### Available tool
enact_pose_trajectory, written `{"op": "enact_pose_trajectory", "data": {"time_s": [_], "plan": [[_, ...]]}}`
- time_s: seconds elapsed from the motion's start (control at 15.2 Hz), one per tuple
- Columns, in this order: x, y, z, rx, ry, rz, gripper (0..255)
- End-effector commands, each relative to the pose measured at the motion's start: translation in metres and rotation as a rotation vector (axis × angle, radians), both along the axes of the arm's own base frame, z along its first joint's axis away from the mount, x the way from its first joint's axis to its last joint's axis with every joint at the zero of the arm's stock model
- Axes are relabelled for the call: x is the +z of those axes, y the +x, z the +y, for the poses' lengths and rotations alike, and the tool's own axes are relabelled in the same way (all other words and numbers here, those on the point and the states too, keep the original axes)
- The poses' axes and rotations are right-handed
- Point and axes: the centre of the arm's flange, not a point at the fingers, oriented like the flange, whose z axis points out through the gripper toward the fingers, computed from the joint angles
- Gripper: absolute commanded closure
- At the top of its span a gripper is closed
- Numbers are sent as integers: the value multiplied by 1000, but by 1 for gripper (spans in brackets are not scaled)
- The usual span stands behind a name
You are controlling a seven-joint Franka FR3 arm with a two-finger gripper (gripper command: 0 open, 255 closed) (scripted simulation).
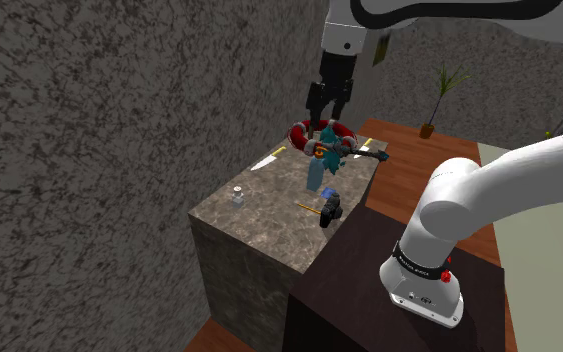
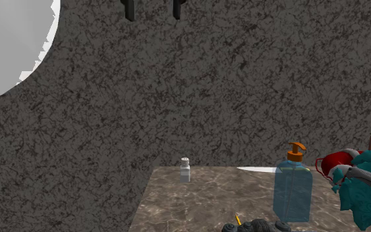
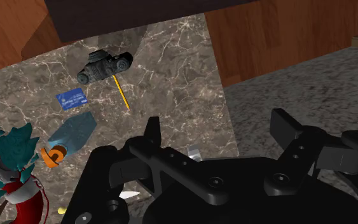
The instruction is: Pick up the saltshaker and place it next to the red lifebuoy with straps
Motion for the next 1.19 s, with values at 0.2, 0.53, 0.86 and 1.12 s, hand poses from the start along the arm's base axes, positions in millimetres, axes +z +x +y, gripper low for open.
{"op": "enact_pose_trajectory", "data": {"time_s": [0.2,0.53,0.86,1.12], "plan": [[-28,28,0,-1,-3,4,0],[-75,76,-1,-3,-7,10,0],[-122,122,-2,-4,-11,16,0],[-160,160,-4,-5,-15,20,0]]}}
